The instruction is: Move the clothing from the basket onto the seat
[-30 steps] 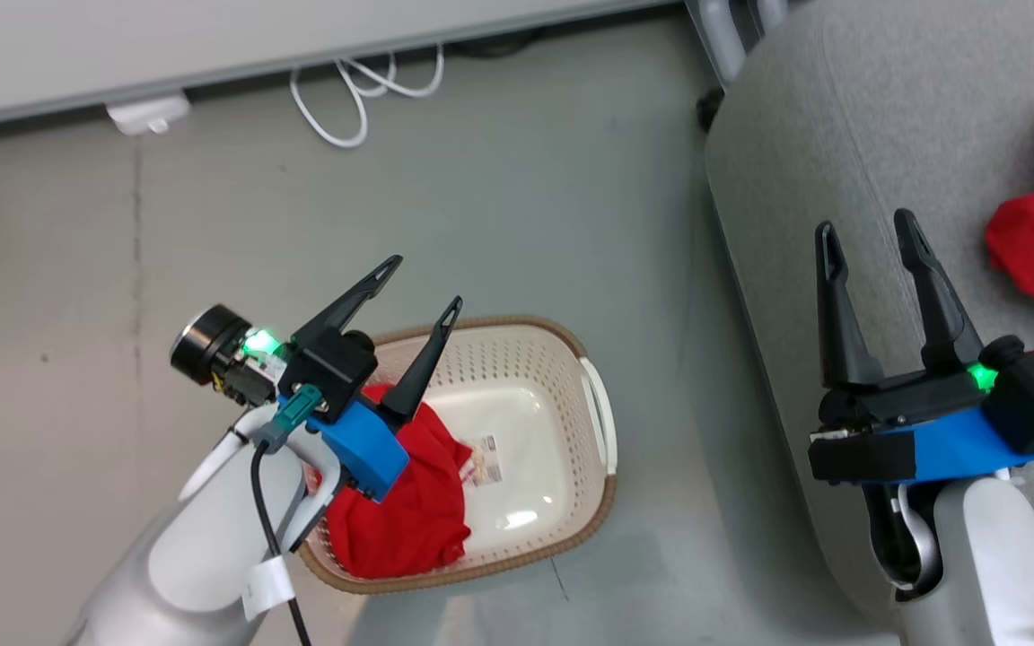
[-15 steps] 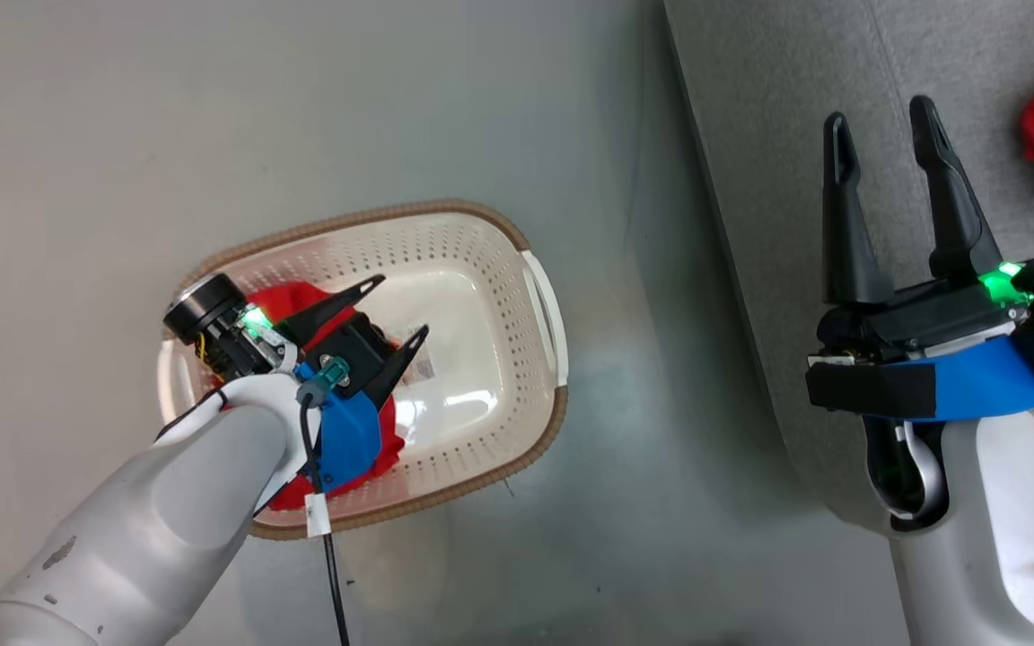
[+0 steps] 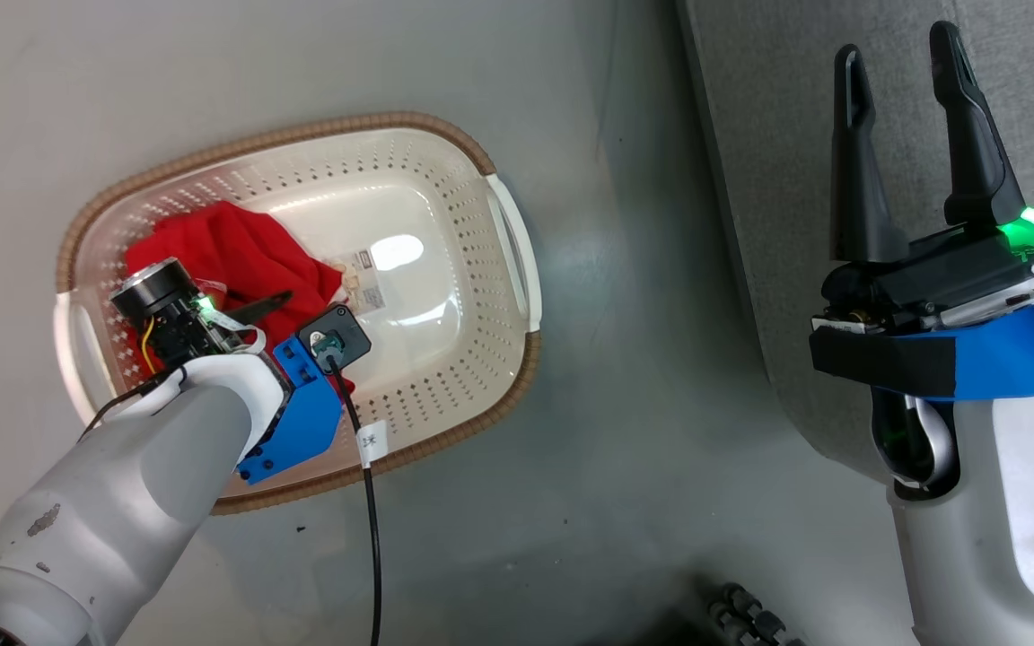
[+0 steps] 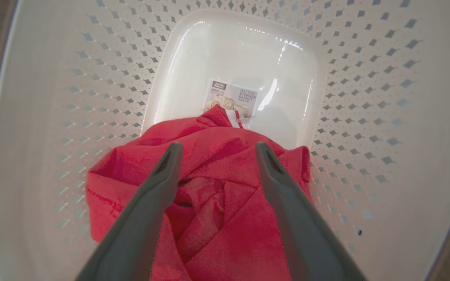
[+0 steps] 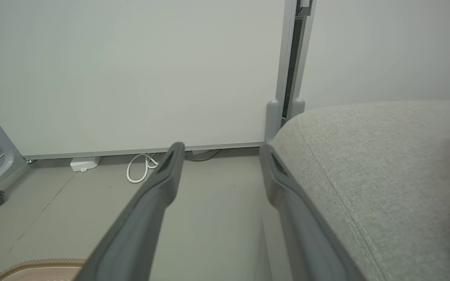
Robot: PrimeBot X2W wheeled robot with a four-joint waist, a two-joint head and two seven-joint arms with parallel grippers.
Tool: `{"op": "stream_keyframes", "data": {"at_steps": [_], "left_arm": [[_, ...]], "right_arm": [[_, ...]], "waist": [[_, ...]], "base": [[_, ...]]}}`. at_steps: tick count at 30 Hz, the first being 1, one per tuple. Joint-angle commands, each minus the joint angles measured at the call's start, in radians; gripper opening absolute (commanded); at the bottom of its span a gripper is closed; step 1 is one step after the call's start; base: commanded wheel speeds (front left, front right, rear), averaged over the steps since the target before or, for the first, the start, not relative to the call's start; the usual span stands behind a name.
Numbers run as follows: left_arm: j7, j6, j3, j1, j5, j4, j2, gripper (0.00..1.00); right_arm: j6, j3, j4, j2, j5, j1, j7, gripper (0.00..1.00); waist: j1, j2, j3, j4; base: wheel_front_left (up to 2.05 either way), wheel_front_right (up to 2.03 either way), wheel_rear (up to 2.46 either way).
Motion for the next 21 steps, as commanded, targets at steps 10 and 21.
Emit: {"op": "stream_keyframes", "data": {"at_steps": [10, 21], "left_arm": [[0.200, -0.001, -0.003, -0.020, 0.165, 0.027, 0.024, 1.00], [0.302, -0.001, -0.003, -0.077, 0.209, 0.069, 0.037, 1.00]], "right_arm": [[0.000, 0.014, -0.039, 0.002, 0.012, -0.036, -0.004, 1.00], [0.000, 0.014, -0.089, 0.002, 0.019, -0.032, -0.004, 1.00]], "waist": [[-0.0002, 0.0000, 0.108, -0.036], [-0.0002, 0.0000, 0.189, -0.059]], "base": [[0.00, 0.00, 0.00], [0.00, 0.00, 0.00]]}}
